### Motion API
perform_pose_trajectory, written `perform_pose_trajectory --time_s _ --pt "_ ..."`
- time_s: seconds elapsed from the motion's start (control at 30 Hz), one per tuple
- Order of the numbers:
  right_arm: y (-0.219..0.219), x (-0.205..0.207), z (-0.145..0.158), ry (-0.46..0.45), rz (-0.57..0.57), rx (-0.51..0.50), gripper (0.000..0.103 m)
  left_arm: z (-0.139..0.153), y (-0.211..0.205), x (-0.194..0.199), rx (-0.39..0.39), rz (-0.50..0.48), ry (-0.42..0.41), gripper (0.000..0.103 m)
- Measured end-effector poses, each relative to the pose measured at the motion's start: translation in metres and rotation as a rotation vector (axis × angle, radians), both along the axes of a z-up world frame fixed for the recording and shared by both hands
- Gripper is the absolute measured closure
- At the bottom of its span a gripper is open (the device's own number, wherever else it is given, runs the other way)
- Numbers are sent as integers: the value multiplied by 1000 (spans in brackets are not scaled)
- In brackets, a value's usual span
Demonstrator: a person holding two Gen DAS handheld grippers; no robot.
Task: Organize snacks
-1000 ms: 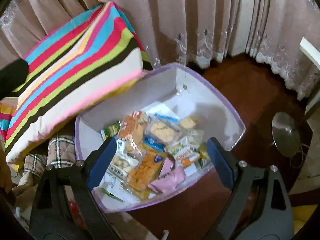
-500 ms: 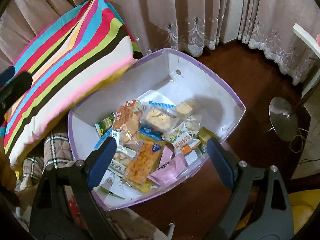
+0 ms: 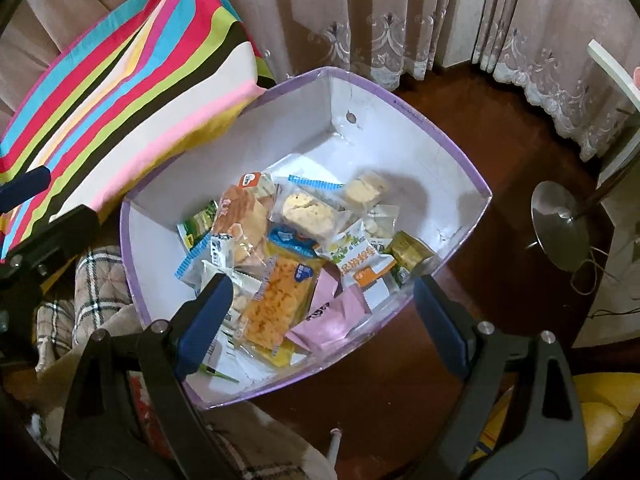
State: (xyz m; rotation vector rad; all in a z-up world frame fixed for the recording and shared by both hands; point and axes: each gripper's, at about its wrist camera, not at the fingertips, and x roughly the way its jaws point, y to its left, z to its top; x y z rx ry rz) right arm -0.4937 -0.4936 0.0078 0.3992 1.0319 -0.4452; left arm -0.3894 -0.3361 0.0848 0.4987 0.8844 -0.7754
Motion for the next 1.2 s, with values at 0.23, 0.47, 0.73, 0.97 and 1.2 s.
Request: perform_pose_trajectory --time_s 0.23,0.47,0.73,0.97,1.2 --pt "-2 -2 0 5 -12 10 10 -2 3 2 10 6 -1 0" --pt "-6 -3 1 -6 -25 17 10 -7 3 5 20 15 13 0" --pt "-5 -2 -1 -9 -25 31 10 -9 4 7 26 11 21 0" --pt "-5 -2 -1 -11 -23 37 10 -11 5 7 29 13 27 0" --pt "-6 -1 -1 -15 -24 41 10 -11 5 7 33 7 26 0"
